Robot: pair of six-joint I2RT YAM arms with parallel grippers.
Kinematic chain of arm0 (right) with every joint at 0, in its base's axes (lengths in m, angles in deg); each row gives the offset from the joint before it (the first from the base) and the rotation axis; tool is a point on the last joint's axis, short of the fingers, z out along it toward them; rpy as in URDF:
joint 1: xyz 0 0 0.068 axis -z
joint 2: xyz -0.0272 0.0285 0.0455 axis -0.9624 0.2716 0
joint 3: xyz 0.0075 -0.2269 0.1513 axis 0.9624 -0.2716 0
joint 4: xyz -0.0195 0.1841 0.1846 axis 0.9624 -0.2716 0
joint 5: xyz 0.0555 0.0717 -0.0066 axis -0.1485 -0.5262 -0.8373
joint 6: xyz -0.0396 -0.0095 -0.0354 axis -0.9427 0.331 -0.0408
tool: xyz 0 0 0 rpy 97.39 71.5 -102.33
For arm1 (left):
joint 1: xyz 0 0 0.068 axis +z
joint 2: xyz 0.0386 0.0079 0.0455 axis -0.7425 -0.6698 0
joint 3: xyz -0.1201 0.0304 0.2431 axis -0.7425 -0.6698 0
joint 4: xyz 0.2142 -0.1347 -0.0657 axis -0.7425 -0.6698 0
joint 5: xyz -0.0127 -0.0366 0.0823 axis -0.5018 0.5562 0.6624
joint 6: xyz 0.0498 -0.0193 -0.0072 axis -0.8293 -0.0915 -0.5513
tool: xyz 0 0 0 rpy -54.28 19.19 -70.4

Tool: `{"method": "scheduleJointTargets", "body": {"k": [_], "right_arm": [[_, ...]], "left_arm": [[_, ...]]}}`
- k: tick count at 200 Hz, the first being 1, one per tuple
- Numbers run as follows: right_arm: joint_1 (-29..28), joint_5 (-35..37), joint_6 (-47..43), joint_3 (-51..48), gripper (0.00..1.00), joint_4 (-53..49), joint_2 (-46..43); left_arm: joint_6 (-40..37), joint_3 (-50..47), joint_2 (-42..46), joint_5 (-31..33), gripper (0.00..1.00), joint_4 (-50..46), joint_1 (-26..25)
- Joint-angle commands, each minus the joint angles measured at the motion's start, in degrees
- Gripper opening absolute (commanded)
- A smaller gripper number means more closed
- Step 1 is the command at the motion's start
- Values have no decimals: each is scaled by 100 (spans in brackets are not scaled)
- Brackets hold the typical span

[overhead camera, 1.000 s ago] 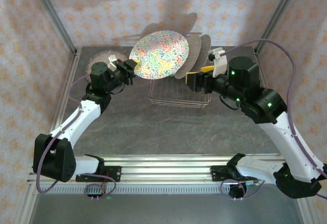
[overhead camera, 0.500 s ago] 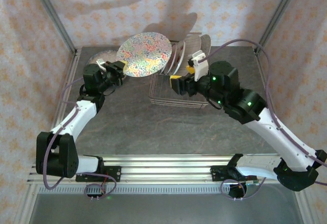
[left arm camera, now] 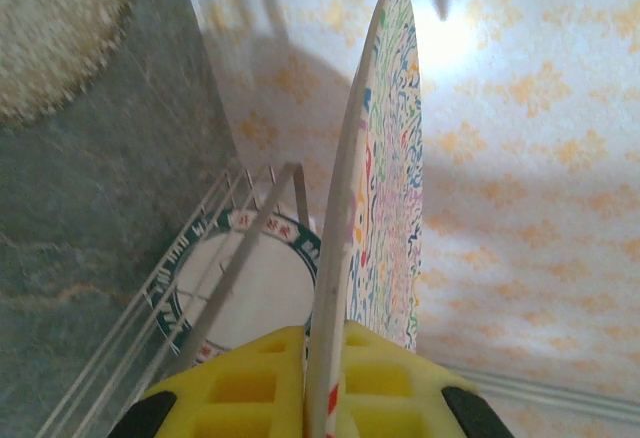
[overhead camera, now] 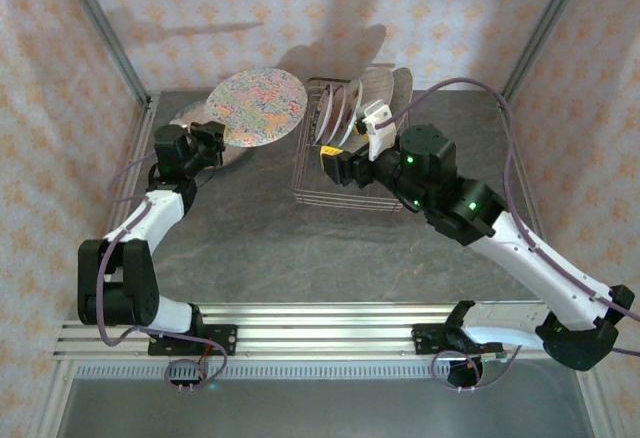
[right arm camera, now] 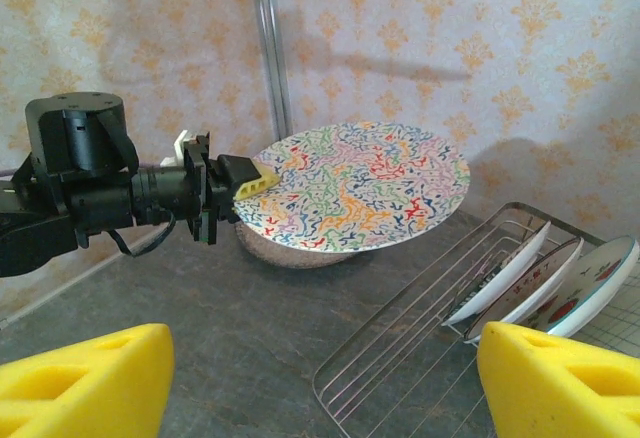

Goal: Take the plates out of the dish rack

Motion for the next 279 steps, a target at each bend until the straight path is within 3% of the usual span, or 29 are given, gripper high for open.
{"method": "scheduleJointTargets", "body": {"k": [1, 68, 168, 279], "right_arm": [[-34, 117, -105, 45, 80, 307, 49], [-34, 102, -67, 227, 81, 338, 357], [-32, 156, -52, 312, 81, 356, 589], [-33, 319, 58, 322, 82, 276, 596]], "left_arm": [[-231, 109, -139, 271, 0, 708, 163], [-236, 489, -1113, 542, 0, 1337, 587], [-705, 595, -1700, 724, 0, 1123, 1262], [-1198, 950, -2381, 622, 0, 681, 1563]]}}
